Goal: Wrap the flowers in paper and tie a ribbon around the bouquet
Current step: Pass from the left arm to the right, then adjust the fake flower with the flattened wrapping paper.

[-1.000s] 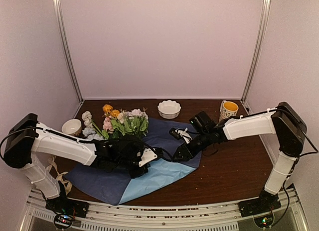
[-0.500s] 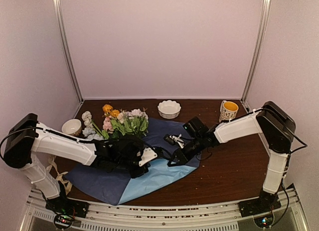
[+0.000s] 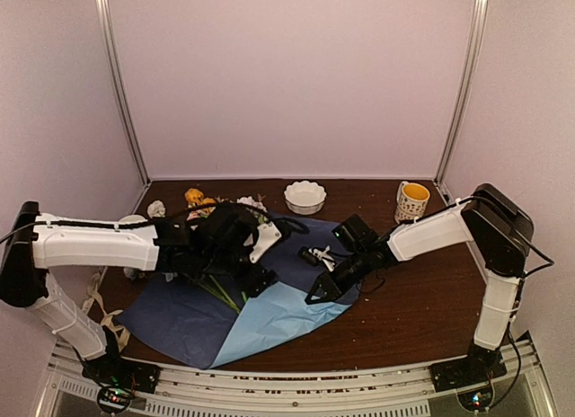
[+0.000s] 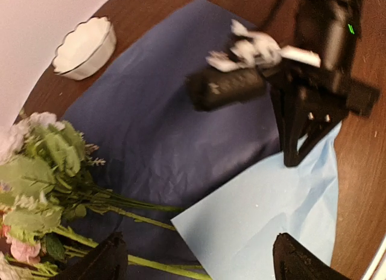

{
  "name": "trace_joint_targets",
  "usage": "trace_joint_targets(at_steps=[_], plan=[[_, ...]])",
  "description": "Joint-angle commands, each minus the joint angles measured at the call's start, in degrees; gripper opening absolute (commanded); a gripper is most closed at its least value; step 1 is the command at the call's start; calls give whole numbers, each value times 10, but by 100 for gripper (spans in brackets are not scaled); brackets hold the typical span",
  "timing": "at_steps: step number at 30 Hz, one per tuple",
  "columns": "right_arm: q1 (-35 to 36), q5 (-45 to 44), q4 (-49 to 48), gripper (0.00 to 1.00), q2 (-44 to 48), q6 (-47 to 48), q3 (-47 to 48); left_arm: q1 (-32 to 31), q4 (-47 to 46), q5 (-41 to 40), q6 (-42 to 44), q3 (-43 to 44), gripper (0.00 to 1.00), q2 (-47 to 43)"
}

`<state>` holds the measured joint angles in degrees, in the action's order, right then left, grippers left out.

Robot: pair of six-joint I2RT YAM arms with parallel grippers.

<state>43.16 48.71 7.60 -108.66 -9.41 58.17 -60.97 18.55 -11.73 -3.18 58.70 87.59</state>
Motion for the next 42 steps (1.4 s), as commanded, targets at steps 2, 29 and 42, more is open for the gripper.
trace_joint_targets(at_steps=[2, 29, 42], plan=[[0, -5, -8, 0, 7, -1, 3, 125, 138, -2, -181, -11, 81, -29], [0, -25, 26, 0, 5, 24, 7, 295, 131, -24, -360, -256, 35, -197], [0, -18, 33, 0, 11, 33, 4, 303, 5, -11, -262, -140, 47, 12]])
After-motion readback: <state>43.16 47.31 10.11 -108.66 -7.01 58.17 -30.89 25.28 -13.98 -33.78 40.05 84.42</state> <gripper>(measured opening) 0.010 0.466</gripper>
